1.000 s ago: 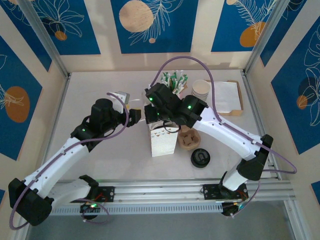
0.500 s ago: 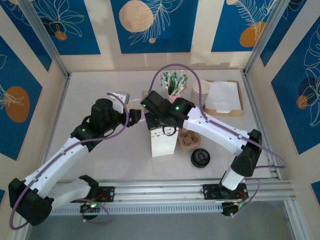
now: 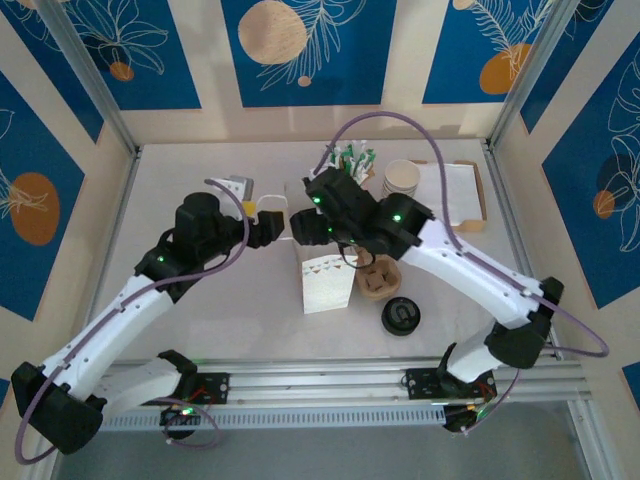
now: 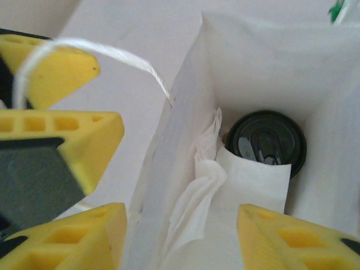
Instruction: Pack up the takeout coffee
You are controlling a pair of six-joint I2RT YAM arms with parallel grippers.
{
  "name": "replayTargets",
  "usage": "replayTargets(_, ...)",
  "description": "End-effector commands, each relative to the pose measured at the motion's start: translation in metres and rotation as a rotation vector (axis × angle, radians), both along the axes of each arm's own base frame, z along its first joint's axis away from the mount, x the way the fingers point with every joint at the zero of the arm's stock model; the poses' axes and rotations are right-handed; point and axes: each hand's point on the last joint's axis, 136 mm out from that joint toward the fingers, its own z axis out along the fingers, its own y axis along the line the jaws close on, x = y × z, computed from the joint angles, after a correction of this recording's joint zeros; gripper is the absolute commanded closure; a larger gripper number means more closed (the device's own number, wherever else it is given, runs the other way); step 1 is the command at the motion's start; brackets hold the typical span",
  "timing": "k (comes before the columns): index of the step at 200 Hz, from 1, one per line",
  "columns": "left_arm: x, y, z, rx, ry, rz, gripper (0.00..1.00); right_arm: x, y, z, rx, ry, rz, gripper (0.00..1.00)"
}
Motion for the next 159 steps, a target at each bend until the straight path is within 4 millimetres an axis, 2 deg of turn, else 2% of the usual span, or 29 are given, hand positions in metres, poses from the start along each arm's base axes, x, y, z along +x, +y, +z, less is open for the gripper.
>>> replayTargets(1,-0.01,-0.011,0.028,-0.1,0.023,-0.038,0.22,-0.006,-0.01,0.026,0.064,-0.058,-0.009,0.41)
replayTargets(47,-0.016,-0.029,0.044,-0.264,0.135,-0.088,0.22,-0.013,-0.037,0.03,0.099,-0.103,-0.053,0.4)
replayTargets(79,-0.015,-0.029,0.05,-0.306,0.162,-0.069,0.23,-0.019,-0.056,0.034,0.111,-0.13,-0.074,0.37)
replayTargets(110,-0.009,-0.007,0.061,-0.2,0.078,0.022,0.22,-0.03,-0.076,0.046,0.155,-0.202,-0.06,0.3)
replayTargets(132,-0.007,0.016,0.072,-0.085,-0.011,0.103,0.11,-0.033,-0.1,0.057,0.173,-0.291,-0.091,0.25)
replayTargets(144,-0.007,0.031,0.076,-0.023,-0.056,0.158,0.01,-0.032,-0.117,0.062,0.168,-0.347,-0.129,0.23)
replayTargets(159,-0.009,0.053,0.082,0.043,-0.106,0.233,0.0,-0.03,-0.141,0.065,0.16,-0.43,-0.199,0.19)
